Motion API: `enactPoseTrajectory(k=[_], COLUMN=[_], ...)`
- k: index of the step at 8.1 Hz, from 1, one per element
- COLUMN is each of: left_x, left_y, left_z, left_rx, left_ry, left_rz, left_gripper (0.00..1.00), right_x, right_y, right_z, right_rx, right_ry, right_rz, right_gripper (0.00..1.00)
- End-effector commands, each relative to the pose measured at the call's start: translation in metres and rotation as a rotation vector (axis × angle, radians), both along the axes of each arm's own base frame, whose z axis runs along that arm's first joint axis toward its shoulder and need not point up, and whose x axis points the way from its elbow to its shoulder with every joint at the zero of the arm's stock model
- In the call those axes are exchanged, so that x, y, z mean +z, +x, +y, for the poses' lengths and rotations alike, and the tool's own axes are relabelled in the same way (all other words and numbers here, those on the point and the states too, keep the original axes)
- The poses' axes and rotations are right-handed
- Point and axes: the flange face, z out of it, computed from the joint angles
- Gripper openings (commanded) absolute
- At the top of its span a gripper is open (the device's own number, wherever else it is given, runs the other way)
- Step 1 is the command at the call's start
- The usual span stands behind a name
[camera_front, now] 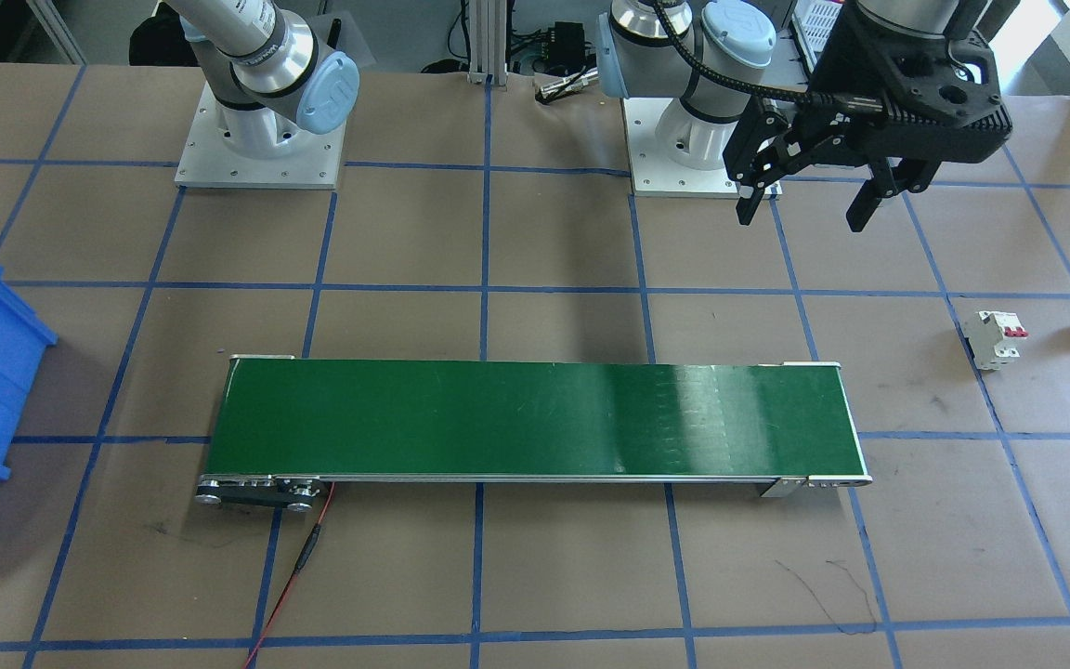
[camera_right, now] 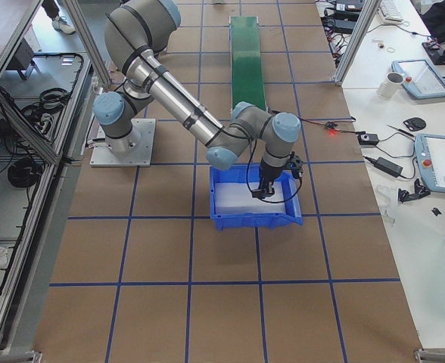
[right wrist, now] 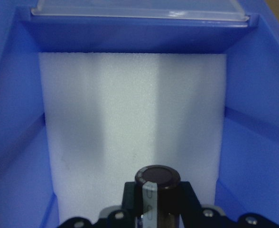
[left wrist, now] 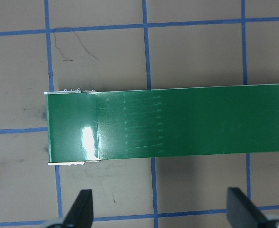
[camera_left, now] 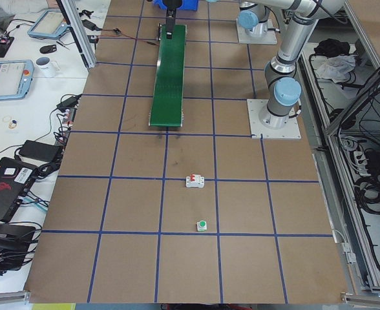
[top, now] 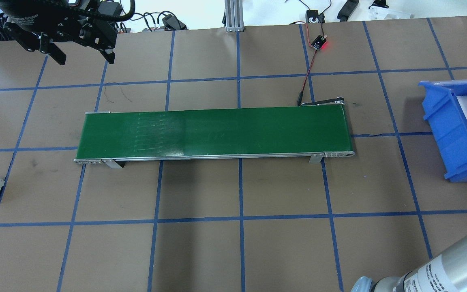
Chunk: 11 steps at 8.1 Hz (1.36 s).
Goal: Move capacitor from left to right
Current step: 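Carry the capacitor with the right gripper over the blue bin, then open the right gripper to drop the capacitor into the blue bin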
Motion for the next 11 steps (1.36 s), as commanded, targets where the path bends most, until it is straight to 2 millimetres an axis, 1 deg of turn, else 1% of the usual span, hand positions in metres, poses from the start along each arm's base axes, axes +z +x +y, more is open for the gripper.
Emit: enactPoseTrajectory(k=[1, 2, 3, 4, 5, 6, 7, 8, 9, 10, 11], left_x=[0.0, 0.0, -0.001, -0.007, -0.007, -0.007, -0.007, -0.007, -0.007, -0.007, -0.007], left_y=[0.0, 0.0, 0.0, 0.0, 0.0, 0.0, 0.0, 0.0, 0.0, 0.0, 0.0], left_z=[0.0, 0.0, 0.0, 0.001, 0.001, 0.001, 0.001, 0.001, 0.001, 0.001, 0.001], left_rx=[0.0, 0.0, 0.0, 0.002, 0.002, 0.001, 0.001, 0.001, 0.001, 0.001, 0.001], left_ry=[-0.001, 0.001, 0.002, 0.013, 0.013, 0.013, 0.013, 0.013, 0.013, 0.013, 0.013], left_rz=[0.0, 0.0, 0.0, 0.001, 0.001, 0.002, 0.002, 0.002, 0.002, 0.002, 0.002], left_gripper=[1.0, 1.0, 1.0, 1.0, 1.0, 1.0, 1.0, 1.0, 1.0, 1.0, 1.0], right_x=[-0.017, -0.017, -0.014, -0.01, -0.001, 0.019, 0.052, 0.084, 0.113, 0.139, 0.159], right_y=[0.0, 0.004, 0.005, 0.004, 0.001, 0.0, -0.003, 0.0, 0.017, 0.043, 0.091], right_z=[-0.001, -0.004, -0.005, -0.004, -0.002, 0.002, 0.015, 0.033, 0.049, 0.063, 0.068], right_rx=[-0.009, -0.004, 0.0, 0.011, 0.062, 0.16, 0.2, 0.193, 0.181, 0.152, 0.078], right_ry=[0.009, -0.026, -0.043, -0.041, -0.042, -0.042, -0.036, -0.028, -0.013, -0.003, -0.008], right_rz=[-0.022, -0.066, -0.079, -0.067, -0.059, -0.035, 0.018, 0.026, 0.006, -0.023, -0.063], right_gripper=[0.29, 0.67, 0.86, 0.97, 1.0, 1.0, 1.0, 1.0, 1.0, 1.0, 1.0])
